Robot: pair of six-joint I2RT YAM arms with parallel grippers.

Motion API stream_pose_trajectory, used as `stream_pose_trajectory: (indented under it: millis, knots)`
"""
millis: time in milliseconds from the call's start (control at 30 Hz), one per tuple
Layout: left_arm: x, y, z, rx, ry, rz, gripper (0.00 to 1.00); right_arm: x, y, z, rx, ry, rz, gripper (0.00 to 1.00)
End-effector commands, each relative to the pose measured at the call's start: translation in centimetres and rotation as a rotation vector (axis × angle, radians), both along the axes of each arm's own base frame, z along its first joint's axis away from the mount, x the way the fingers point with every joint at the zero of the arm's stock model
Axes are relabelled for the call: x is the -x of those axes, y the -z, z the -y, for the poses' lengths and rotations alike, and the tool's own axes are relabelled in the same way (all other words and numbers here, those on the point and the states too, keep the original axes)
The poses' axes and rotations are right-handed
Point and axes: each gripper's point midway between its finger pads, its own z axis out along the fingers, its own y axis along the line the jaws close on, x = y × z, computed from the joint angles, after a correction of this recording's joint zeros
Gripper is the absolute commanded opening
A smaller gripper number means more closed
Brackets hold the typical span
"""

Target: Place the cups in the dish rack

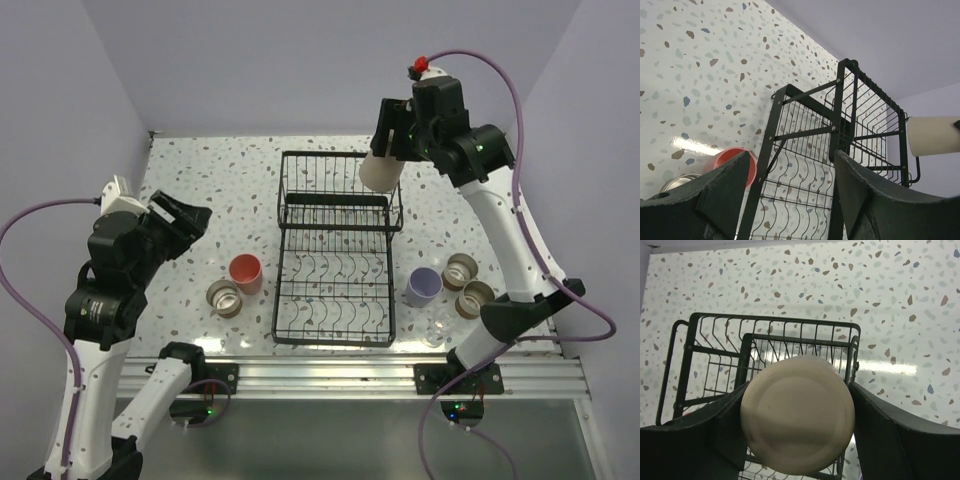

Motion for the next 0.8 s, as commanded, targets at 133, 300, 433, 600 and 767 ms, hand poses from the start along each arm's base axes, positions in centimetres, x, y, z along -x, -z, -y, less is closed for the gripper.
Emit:
stream_pose_trajectory:
  millis: [133,300,433,600,767]
  knots:
    - [0.9,0.0,-0.8,-0.054,-0.013,-0.009,0.71,-1.0,1.8,-0.5,0.154,0.021,0.002,0.00]
    - [1.5,-0.4,-1.4,-0.085,-0.026,-0.013,0.72,-1.1,4.1,-0.2,0.180,0.046,-0.025,0.00]
    - [2.0,-0.3,-1.7,-0.098,-0.032,-0.015,0.72,-0.7,5.9,0.2,0.200,0.056,-0.061,0.00]
    - [2.7,-0.3,-2.0,-0.112,-0.035,-0.008,0.72,-0.1,7.1,0.1,0.196,0.054,-0.055,0.00]
    - [2.5,-0.5,-2.0,-0.136,-0.026,-0.004,0.73,0.5,8.2,0.4,0.195,0.059,-0.074,0.00]
